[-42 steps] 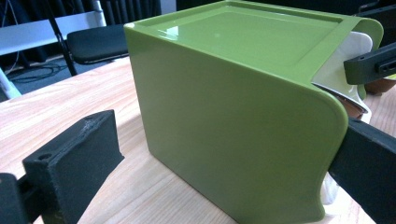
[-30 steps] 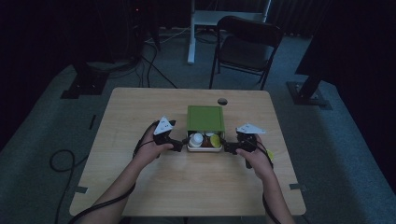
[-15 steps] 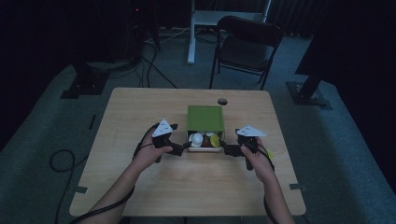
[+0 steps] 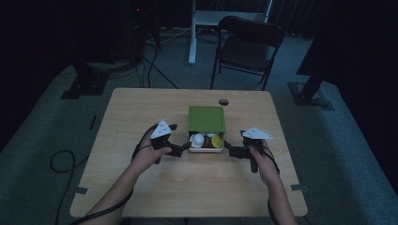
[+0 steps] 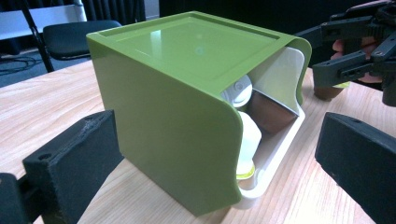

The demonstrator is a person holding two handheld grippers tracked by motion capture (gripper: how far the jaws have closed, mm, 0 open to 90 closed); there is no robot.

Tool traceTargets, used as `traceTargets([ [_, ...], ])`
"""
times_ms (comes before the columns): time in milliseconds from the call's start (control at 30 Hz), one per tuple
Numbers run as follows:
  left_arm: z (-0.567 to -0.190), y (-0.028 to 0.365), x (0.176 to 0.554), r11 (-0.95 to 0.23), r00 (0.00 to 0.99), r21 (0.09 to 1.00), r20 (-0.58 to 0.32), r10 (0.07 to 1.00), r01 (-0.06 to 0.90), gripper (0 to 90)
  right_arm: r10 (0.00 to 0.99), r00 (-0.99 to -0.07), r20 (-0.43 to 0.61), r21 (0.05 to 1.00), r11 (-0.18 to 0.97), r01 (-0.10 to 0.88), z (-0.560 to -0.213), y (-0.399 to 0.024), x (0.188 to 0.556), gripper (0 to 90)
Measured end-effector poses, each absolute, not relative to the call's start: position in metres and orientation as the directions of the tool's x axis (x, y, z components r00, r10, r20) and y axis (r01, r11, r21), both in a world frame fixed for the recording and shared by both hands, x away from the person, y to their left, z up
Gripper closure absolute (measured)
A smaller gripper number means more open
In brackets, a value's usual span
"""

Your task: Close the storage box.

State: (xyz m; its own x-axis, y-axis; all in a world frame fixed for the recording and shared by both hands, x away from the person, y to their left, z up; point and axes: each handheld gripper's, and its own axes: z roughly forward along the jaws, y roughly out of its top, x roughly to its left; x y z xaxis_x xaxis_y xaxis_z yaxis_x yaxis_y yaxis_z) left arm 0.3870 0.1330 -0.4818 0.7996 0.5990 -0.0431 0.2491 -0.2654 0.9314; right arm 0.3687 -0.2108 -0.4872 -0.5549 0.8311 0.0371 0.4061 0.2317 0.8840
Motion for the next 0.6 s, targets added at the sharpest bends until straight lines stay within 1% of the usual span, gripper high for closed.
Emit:
traceTargets([
  [467,-0.485,0.160,0.376,-0.278,0.774,0.922,-0.034,0.633,0.268,0.0,0.852,-0.523,0.030,0.885,0.221,0.411,-0.485,-0.230,0.354,11.0],
  [600,-0.487,0.171,0.373,-0.252,0.758,0.928,-0.047,0.651,0.274,0.0,0.860,-0.510,0.028,0.885,0.216,0.413,-0.484,-0.240,0.348,11.0],
])
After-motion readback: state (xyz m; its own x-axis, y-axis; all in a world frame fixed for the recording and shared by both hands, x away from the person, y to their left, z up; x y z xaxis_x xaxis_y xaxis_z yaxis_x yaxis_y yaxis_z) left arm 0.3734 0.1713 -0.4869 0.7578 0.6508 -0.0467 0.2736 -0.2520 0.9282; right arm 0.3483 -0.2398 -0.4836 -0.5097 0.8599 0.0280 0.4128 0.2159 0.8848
